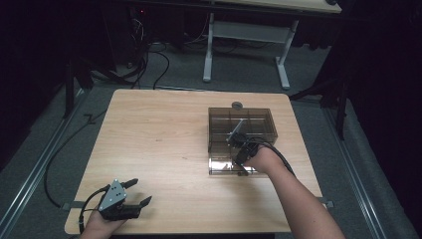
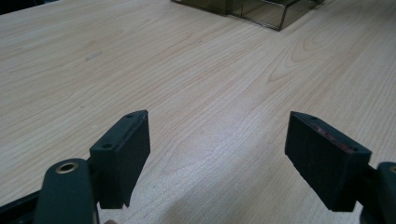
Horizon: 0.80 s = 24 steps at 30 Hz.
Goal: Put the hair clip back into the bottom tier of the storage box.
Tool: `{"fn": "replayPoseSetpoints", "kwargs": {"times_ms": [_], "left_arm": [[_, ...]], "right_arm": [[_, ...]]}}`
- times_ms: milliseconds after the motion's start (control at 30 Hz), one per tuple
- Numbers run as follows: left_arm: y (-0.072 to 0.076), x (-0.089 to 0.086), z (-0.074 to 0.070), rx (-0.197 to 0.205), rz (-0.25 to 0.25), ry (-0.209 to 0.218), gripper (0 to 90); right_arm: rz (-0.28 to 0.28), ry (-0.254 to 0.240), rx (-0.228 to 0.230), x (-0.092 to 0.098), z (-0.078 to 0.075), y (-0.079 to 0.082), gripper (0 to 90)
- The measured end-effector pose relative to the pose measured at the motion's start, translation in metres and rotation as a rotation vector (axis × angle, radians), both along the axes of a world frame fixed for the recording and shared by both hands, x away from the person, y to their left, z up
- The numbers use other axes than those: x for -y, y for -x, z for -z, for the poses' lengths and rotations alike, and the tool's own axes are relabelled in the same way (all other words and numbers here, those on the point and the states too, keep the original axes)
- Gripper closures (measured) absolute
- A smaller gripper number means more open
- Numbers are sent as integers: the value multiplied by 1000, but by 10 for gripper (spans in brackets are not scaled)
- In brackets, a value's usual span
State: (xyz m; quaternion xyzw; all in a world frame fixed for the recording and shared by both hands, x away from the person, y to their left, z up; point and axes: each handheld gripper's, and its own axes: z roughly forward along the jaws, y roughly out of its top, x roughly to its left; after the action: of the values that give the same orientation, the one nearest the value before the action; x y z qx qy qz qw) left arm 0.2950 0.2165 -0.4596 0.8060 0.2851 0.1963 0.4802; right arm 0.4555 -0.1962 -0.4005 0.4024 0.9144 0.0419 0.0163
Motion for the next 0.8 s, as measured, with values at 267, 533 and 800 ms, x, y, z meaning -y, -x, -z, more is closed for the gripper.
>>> {"fn": "replayPoseSetpoints", "kwargs": {"times_ms": [267, 533, 800], "left_arm": [[0, 0, 0, -1, 1, 1, 228], [0, 1, 0, -1, 4, -8, 229], [0, 1, 0, 1, 5, -10, 229]], "right_arm": [[-2, 15, -6, -1, 10, -2, 780], [18, -6, 16, 1, 1, 1, 687], [47, -42, 47, 11, -18, 12, 649]]}}
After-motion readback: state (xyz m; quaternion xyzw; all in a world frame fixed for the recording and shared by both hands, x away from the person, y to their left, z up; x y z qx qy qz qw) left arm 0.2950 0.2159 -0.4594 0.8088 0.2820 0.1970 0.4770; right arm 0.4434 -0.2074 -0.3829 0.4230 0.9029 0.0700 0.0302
